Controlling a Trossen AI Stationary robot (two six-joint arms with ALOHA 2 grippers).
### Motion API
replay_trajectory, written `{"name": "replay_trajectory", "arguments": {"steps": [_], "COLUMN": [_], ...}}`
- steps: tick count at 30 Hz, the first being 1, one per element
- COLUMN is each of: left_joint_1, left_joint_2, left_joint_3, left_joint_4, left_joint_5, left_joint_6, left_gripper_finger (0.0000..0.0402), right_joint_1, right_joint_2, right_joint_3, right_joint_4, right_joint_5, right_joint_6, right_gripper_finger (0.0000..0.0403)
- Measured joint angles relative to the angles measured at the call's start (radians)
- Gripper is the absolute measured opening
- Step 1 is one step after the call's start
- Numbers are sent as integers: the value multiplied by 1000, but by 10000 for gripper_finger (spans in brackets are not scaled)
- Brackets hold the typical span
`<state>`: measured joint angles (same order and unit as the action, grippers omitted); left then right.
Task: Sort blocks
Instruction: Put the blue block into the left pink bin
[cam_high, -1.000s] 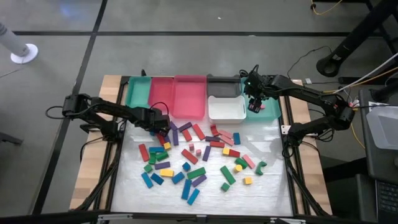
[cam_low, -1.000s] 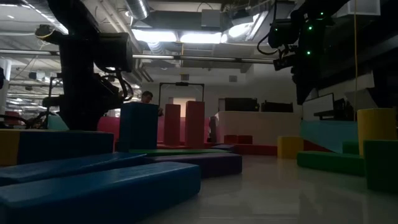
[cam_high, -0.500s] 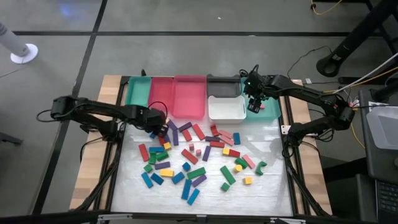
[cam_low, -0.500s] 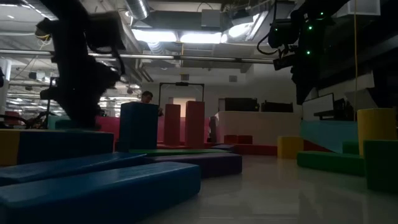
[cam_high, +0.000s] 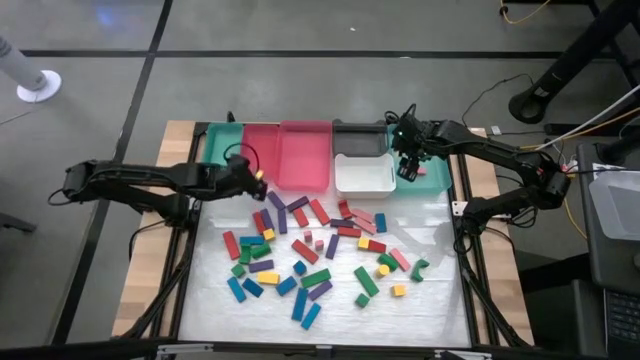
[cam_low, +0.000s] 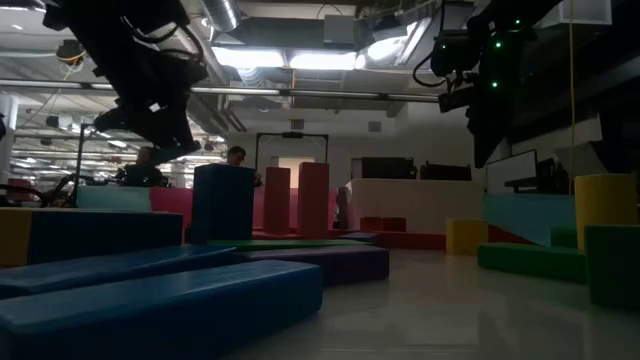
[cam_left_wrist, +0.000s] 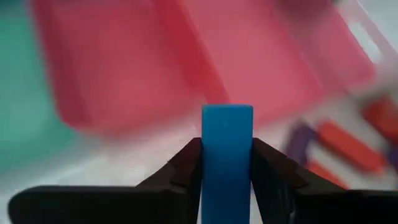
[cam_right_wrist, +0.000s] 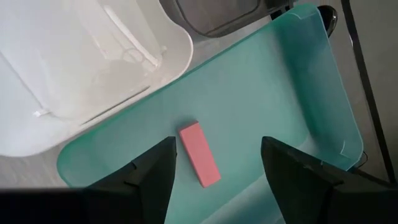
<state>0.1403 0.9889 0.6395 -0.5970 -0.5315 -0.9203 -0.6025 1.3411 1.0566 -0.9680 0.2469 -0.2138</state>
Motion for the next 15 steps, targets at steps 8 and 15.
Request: {"name": "replay_trajectory", "arguments": {"steps": [8,15], "left_joint_1": [140,236], "left_joint_2": [52,109], "left_joint_3": [0,0], "left_joint_4": [102,271], "left_joint_5": [-188,-190], "left_joint_6": [116,287], "left_gripper_finger": [102,112], "right_joint_1": [0,0], "right_joint_2": [0,0], "right_joint_3": [0,0], "right_joint_4": [39,46], "right_joint_5": [-61,-83], "right_joint_6": [1,1], "right_gripper_finger": [237,237]}}
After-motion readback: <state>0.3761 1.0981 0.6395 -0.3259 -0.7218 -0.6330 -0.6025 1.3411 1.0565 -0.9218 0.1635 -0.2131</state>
